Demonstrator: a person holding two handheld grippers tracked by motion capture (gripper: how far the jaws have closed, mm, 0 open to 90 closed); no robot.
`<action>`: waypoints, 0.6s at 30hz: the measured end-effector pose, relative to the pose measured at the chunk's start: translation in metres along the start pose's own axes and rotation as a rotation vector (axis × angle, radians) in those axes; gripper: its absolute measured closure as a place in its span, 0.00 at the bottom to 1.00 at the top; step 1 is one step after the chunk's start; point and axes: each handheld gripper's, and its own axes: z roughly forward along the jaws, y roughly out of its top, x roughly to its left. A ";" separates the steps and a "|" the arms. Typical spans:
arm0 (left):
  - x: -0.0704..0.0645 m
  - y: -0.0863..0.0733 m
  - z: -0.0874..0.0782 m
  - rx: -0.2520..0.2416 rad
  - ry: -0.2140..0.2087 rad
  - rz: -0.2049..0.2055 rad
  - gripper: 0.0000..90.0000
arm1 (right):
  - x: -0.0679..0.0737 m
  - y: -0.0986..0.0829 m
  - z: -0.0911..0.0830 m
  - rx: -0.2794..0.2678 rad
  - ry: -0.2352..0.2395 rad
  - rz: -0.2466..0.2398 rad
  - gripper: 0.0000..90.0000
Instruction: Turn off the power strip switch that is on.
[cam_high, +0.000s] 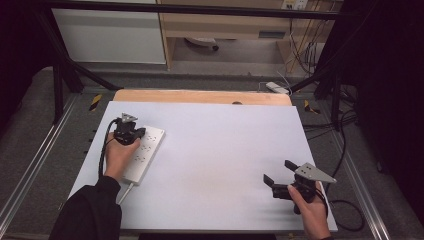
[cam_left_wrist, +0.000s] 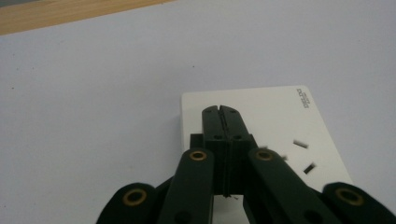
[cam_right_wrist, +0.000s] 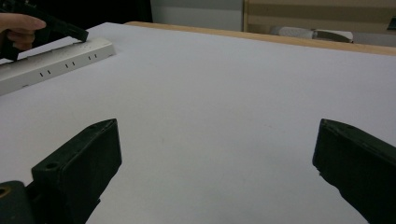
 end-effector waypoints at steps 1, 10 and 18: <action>0.000 0.000 0.000 -0.001 -0.002 -0.002 1.00 | 0.000 0.000 0.000 0.000 0.000 0.000 0.02; -0.005 0.004 -0.005 -0.068 -0.018 0.000 1.00 | 0.000 0.000 0.000 -0.001 0.000 0.001 0.02; -0.006 0.007 -0.012 -0.125 -0.028 -0.008 1.00 | 0.000 0.000 0.000 -0.001 -0.002 0.006 0.02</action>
